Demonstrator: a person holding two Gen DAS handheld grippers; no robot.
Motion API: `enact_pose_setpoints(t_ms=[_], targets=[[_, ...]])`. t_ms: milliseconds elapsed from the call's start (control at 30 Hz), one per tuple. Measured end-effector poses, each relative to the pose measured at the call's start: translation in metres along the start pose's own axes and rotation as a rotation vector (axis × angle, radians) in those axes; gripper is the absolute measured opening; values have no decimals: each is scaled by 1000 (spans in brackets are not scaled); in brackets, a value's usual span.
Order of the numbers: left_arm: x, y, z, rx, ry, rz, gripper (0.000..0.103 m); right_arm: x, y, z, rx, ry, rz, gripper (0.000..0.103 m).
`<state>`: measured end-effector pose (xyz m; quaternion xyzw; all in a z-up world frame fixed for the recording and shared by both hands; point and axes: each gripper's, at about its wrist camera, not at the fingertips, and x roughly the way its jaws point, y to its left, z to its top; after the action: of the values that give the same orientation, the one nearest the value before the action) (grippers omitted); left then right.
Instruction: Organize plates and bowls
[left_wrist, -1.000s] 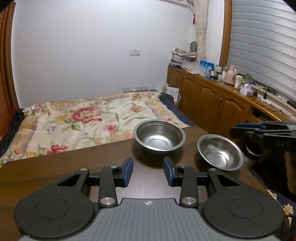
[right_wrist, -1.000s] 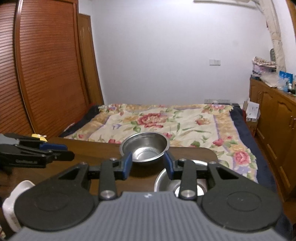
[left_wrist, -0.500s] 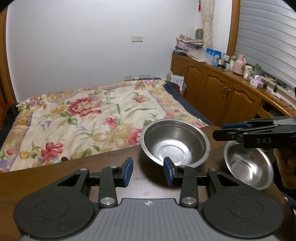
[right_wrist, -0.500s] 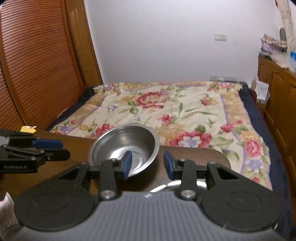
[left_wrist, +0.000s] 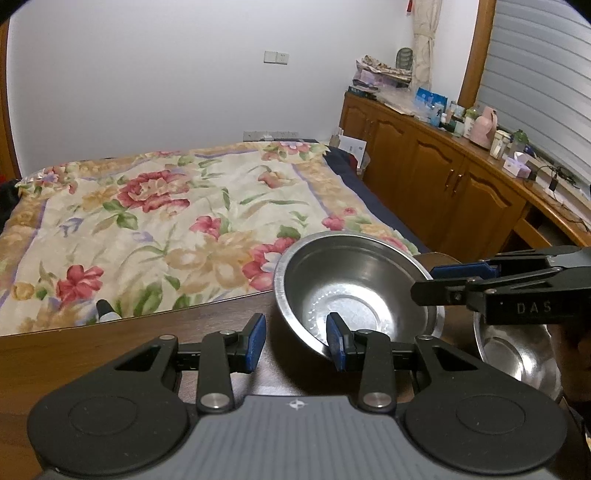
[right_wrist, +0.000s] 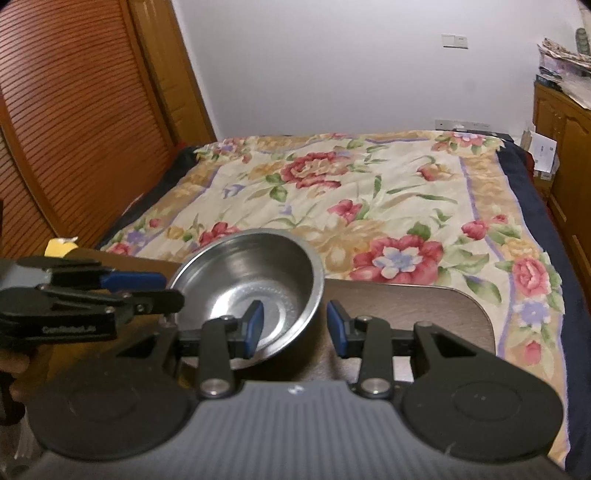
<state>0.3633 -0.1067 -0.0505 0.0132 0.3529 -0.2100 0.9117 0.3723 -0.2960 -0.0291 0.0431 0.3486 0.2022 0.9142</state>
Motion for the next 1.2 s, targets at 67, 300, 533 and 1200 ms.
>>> enact_pose_setpoints(t_ms=[67, 300, 533, 1200], targets=[[3, 0, 0, -2, 4, -2, 39, 1, -1, 2, 1, 5, 8, 39], [5, -1, -1, -5, 9, -8, 39, 9, -3, 1, 19, 32, 31, 39], [5, -4, -5, -18, 20, -12, 31, 12, -1, -2, 40, 54, 60, 29], [-62, -14, 3, 6, -60, -16, 27, -38, 20, 7, 37, -15, 83, 25]])
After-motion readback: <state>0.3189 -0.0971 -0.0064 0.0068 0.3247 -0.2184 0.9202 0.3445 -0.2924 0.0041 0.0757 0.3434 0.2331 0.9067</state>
